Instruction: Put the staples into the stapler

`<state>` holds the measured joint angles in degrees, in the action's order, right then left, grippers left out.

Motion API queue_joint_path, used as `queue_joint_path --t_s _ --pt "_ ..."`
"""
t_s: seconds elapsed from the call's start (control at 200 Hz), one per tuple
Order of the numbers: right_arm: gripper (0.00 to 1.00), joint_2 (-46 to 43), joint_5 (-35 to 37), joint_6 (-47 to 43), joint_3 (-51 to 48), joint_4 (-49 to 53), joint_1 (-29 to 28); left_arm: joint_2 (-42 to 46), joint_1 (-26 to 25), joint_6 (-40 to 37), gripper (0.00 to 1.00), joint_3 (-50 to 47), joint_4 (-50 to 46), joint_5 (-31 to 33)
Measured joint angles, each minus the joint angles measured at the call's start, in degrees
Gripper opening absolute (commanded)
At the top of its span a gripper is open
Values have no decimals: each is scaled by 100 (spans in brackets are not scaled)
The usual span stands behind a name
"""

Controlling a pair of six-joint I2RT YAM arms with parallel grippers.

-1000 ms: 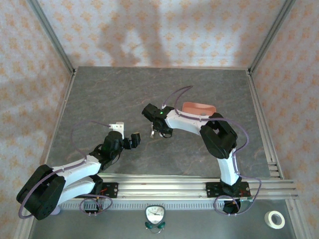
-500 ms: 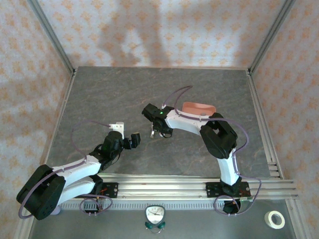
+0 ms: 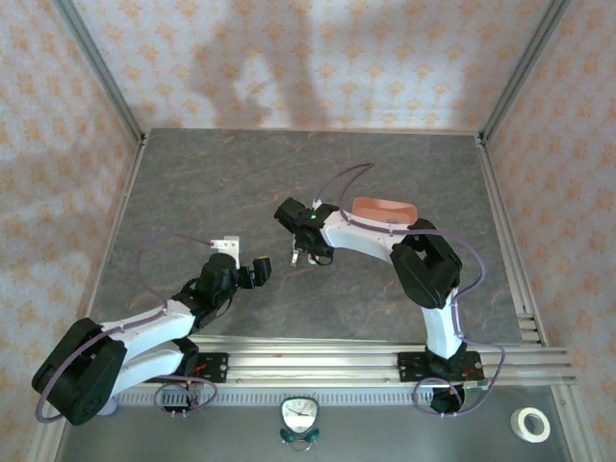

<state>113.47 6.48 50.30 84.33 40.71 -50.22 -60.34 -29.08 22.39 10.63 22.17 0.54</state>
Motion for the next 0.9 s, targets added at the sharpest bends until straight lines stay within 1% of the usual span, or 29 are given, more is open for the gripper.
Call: queue_joint_path --t_s 0.896 --pt "15 66 -46 2 0 0 0 0 0 0 96 0 0 0"
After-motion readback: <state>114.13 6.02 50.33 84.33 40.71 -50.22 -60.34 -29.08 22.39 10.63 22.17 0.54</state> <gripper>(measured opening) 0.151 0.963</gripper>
